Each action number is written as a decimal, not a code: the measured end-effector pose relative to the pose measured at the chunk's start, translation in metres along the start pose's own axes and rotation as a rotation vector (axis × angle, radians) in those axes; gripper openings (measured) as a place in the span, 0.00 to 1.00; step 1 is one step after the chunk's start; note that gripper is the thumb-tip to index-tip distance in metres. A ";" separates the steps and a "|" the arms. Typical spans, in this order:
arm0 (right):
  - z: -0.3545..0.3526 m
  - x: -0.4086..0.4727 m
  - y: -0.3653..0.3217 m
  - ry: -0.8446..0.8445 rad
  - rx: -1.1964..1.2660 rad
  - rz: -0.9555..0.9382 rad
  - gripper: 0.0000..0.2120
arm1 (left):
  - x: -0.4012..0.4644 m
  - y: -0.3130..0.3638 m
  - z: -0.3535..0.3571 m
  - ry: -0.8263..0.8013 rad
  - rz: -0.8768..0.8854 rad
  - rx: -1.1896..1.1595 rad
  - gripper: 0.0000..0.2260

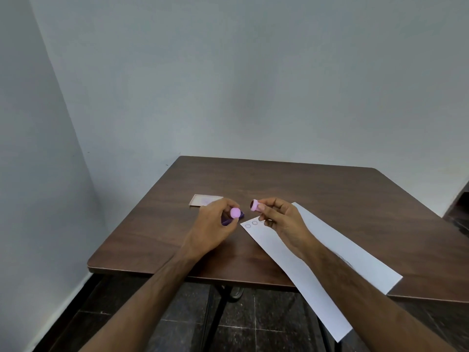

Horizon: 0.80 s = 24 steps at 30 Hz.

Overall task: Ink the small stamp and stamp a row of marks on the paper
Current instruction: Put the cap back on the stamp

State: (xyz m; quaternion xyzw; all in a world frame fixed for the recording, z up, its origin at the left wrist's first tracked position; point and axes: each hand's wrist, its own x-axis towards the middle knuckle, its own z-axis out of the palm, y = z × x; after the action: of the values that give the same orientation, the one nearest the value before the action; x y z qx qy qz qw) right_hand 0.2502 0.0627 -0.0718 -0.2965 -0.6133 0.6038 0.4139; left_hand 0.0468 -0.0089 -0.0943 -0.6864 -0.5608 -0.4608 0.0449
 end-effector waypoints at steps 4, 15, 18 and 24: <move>-0.009 -0.007 0.006 0.003 -0.122 -0.050 0.10 | 0.002 0.003 0.012 0.008 0.042 -0.013 0.11; -0.012 -0.015 0.012 -0.050 -0.213 -0.141 0.09 | 0.000 0.006 0.013 -0.056 0.140 0.033 0.09; -0.011 -0.014 0.014 -0.050 -0.259 -0.117 0.08 | -0.004 0.007 0.012 -0.072 0.124 0.033 0.10; -0.010 -0.012 0.016 -0.049 -0.292 -0.105 0.08 | -0.002 0.012 0.009 -0.098 0.094 -0.043 0.17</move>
State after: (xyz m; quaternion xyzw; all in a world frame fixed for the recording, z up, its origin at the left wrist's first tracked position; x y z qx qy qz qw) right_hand 0.2623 0.0583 -0.0901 -0.3060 -0.7194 0.4926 0.3823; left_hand 0.0620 -0.0098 -0.0958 -0.7347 -0.5193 -0.4359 0.0242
